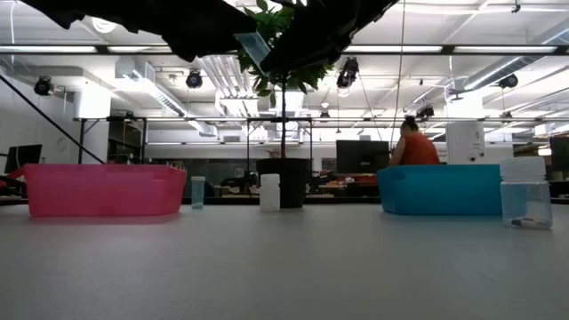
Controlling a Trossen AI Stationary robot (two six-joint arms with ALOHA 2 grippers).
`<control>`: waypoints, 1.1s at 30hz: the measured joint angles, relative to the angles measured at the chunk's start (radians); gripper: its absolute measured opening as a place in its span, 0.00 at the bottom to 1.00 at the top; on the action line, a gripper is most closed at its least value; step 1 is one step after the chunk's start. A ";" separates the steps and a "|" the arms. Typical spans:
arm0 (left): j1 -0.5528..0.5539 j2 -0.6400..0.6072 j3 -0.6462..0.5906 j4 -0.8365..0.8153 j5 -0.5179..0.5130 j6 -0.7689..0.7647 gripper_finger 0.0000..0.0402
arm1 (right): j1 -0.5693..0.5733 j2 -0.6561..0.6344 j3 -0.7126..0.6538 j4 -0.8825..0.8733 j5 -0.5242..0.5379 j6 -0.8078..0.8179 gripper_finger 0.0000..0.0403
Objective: Pick and place medicine bottles into bin by pill shape (circle, oval)
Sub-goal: Put the bottom blue tablet bottle into the red bin
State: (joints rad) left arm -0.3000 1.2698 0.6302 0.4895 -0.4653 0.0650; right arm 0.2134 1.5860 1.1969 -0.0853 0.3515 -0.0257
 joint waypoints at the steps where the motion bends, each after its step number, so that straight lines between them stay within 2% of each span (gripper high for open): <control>1: 0.000 0.005 0.006 -0.001 0.000 0.000 0.56 | 0.000 0.000 0.000 -0.001 0.000 0.000 0.24; 12: -0.001 -0.005 0.017 -0.008 0.000 0.002 0.55 | 0.000 0.000 0.000 -0.010 0.000 -0.010 0.24; 20: -0.001 -0.005 0.017 -0.020 0.000 0.000 0.41 | 0.000 0.000 0.000 -0.009 0.000 -0.012 0.24; 33: -0.001 -0.005 0.016 -0.024 0.000 0.000 0.25 | 0.000 0.000 0.000 -0.007 -0.002 -0.011 0.24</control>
State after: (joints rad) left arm -0.3008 1.2652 0.6464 0.4660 -0.4652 0.0652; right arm 0.2134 1.5864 1.1965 -0.0925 0.3500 -0.0368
